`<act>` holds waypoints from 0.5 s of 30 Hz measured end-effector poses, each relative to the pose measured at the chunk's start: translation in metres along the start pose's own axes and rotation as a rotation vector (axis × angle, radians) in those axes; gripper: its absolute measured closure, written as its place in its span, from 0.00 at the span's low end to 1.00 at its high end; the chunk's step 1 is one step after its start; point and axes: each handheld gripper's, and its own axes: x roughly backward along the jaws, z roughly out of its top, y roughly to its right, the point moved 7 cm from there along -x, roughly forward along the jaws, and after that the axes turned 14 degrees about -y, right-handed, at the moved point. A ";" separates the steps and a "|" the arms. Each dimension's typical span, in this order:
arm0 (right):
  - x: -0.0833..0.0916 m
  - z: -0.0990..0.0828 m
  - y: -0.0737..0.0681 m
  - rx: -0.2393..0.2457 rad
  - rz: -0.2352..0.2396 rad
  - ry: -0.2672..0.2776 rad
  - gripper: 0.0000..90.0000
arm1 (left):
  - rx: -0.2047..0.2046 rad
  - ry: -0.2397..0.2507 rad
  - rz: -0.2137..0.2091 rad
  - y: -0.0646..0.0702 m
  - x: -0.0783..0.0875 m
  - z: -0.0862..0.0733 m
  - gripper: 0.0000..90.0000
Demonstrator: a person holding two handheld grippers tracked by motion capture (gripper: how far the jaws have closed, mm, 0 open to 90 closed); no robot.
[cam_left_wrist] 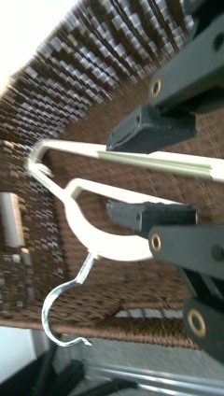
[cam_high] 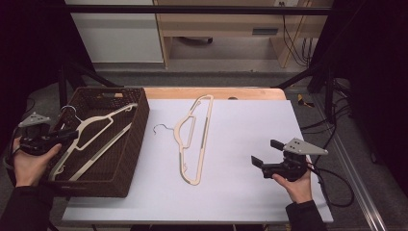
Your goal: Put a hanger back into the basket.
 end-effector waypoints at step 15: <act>0.006 0.002 0.002 -0.016 -0.005 0.021 0.06 | -0.031 0.255 -0.165 0.095 0.025 0.021 0.21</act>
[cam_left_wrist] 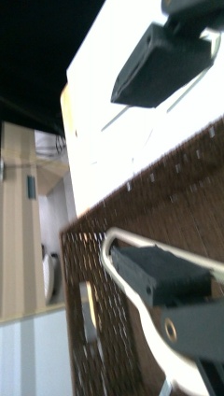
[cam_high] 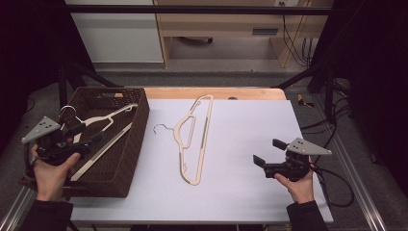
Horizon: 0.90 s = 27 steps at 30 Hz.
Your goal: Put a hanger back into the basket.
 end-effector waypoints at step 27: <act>0.000 -0.002 0.000 0.001 0.004 -0.003 0.06 | -0.127 -0.094 -0.136 0.137 -0.093 -0.013 0.09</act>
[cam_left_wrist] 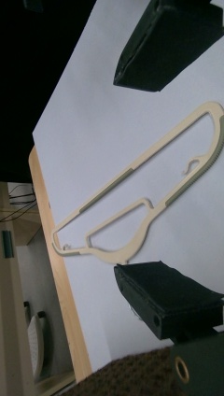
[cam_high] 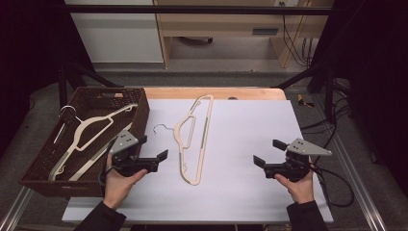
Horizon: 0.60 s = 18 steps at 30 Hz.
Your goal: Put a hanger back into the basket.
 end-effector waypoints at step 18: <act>0.001 -0.001 0.001 -0.004 0.000 0.001 0.06 | 0.080 -0.179 0.049 -0.007 -0.094 -0.025 0.21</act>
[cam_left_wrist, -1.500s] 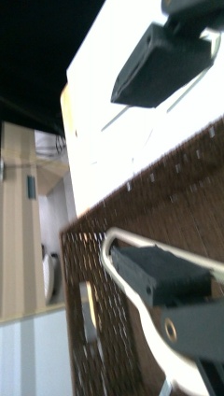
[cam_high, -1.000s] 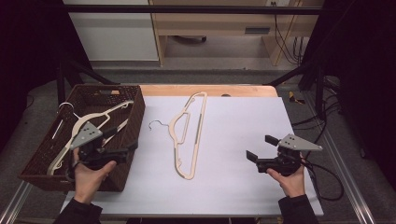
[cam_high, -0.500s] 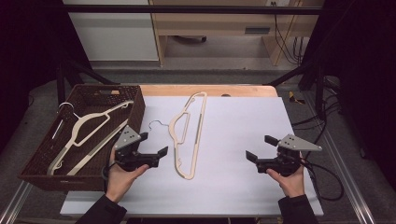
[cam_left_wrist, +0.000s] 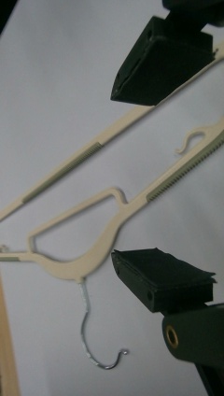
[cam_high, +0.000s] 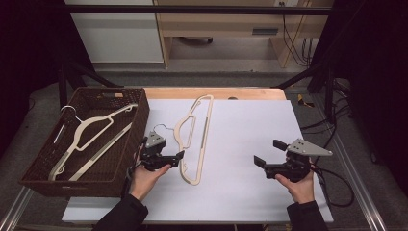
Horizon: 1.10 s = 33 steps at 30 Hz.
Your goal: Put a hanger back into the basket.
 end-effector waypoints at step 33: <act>-0.003 -0.001 -0.003 0.005 0.009 -0.007 0.06 | 0.005 -0.229 0.132 0.007 -0.045 -0.021 0.78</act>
